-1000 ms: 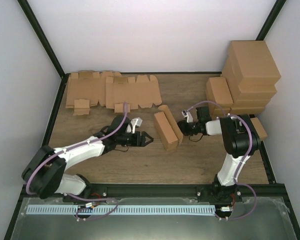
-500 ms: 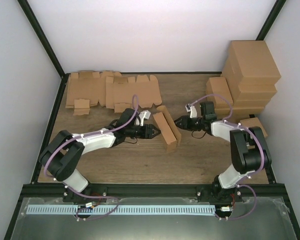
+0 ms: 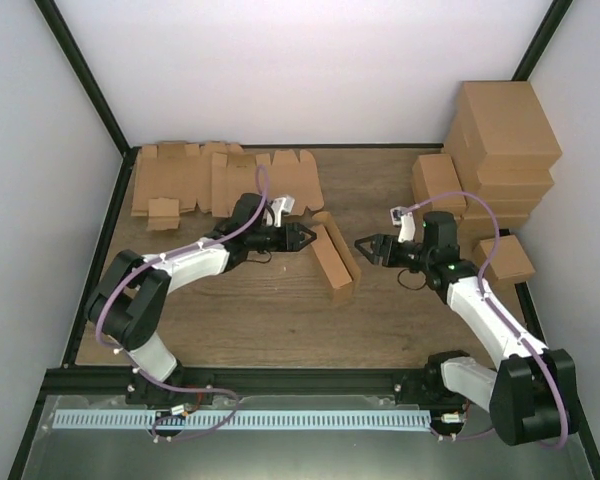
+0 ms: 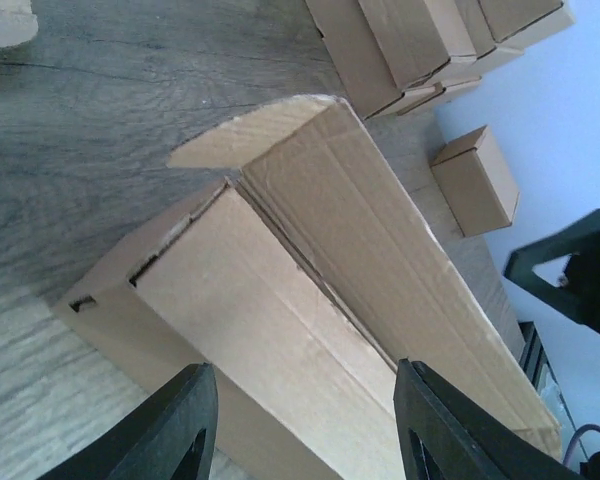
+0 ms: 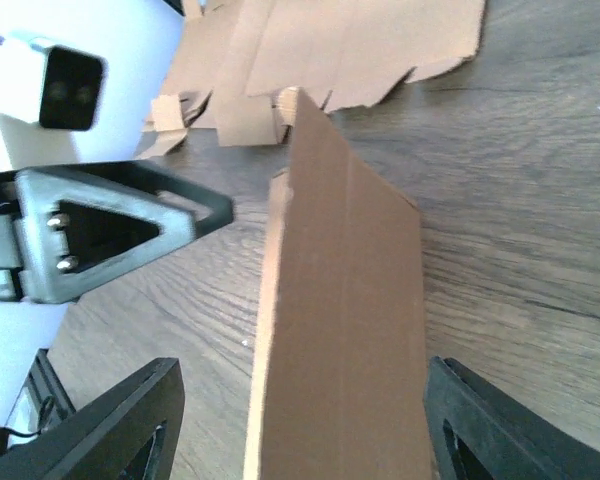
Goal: Fold the paper box
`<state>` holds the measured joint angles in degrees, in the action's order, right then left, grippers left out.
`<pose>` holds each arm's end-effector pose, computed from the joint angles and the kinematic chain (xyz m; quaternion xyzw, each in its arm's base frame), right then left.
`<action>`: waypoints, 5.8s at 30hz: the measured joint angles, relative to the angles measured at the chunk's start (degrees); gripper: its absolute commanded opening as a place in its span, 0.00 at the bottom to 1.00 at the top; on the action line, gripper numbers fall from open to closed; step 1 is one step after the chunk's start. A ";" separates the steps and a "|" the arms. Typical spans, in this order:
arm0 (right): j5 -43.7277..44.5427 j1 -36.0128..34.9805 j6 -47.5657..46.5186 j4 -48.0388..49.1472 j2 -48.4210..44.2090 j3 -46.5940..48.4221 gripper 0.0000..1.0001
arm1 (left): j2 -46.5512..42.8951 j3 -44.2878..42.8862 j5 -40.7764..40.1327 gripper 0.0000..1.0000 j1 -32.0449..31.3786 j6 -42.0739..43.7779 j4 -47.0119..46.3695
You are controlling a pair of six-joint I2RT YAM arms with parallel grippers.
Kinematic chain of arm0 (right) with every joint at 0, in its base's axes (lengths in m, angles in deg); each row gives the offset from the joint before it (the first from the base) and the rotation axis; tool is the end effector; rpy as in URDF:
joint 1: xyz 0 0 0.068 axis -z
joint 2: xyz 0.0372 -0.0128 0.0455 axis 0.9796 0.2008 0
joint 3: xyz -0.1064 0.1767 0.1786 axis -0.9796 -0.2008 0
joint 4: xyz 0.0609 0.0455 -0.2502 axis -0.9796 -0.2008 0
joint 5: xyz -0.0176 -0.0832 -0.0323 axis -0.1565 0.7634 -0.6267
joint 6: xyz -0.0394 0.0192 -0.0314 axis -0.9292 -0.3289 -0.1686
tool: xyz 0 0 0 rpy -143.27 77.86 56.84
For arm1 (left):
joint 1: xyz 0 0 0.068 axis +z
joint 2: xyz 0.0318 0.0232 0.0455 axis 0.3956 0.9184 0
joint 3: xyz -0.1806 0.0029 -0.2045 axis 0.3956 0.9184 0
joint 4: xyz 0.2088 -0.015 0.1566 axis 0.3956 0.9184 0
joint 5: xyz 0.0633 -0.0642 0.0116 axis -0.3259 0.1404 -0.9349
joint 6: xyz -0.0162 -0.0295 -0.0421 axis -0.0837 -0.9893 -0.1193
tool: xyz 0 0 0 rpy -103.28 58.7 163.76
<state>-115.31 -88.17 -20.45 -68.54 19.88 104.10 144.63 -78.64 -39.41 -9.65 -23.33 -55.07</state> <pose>0.2197 0.0599 0.2309 -0.0522 0.8525 0.3977 0.3352 0.2839 -0.2059 0.2051 0.1202 0.8432 -0.4539 0.2620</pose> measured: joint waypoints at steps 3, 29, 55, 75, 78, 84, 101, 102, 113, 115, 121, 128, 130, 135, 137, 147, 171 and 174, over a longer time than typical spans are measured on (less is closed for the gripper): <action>-0.90 -1.40 -0.52 -1.68 -0.74 0.28 0.76 | 3.08 -1.99 0.44 0.45 0.63 1.38 0.61; 30.03 -25.00 4.42 -11.56 2.49 -0.15 0.48 | 14.03 -9.62 -0.33 0.40 2.47 6.64 2.47; 36.15 -31.39 3.87 -13.42 5.77 1.84 0.60 | 15.63 -10.27 -0.85 0.40 1.14 6.23 -0.39; 30.73 -32.06 -3.89 -10.73 4.66 2.29 0.39 | -17.38 -3.50 -15.34 0.65 1.97 11.91 22.12; 27.04 -32.20 -6.25 -9.49 4.66 2.45 0.38 | -24.52 -0.07 -18.01 0.65 3.63 12.33 24.09; 22.38 -34.36 -11.02 -8.87 7.98 6.67 0.36 | -35.32 10.75 -21.86 0.65 4.63 11.87 27.02; 18.73 -37.97 -40.00 -15.26 27.06 22.80 0.43 | -55.82 16.02 -33.42 0.68 4.68 6.49 33.42; 18.40 -37.97 -41.72 -16.31 27.50 23.06 0.44 | -55.65 16.15 -33.68 0.68 4.68 6.43 33.44; 22.23 -37.57 -50.75 -21.68 29.97 23.76 0.72 | -50.07 25.24 -28.68 0.70 4.68 8.66 24.65; 23.47 -37.40 -51.06 -23.04 31.41 23.76 0.73 | -49.44 25.24 -28.55 0.70 4.70 9.14 24.06; 25.16 -37.20 -49.90 -23.45 30.58 23.89 0.93 | -51.95 25.18 -30.23 0.70 4.70 10.43 23.69; 25.05 -37.20 -47.80 -23.06 22.71 23.93 1.00 | -51.19 24.59 -31.21 0.62 4.68 11.08 24.22; 25.16 -37.20 -47.04 -23.04 20.90 24.00 1.00 | -51.15 24.09 -31.65 0.61 4.68 11.17 24.90; 24.98 -37.20 -43.23 -22.67 17.09 24.11 1.00 | -53.20 23.63 -32.20 0.58 4.68 12.15 25.94; 25.42 -37.20 -40.26 -21.81 15.56 24.11 1.00 | -53.81 23.63 -32.17 0.56 4.70 12.48 25.92; 29.75 -37.20 -18.47 -15.41 4.31 19.52 1.00 | -47.89 23.34 -32.20 0.50 4.68 13.79 26.58; 34.69 -37.22 2.10 -11.58 5.97 11.89 0.66 | -39.87 20.06 -35.82 0.48 4.70 15.67 29.05; 35.32 -37.24 3.43 -11.74 2.73 9.40 0.43 | -38.14 19.65 -35.04 0.43 4.70 16.59 28.98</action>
<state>-79.99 -125.42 -17.02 -80.27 22.61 113.50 106.49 -58.99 -74.44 -4.95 -6.74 -26.09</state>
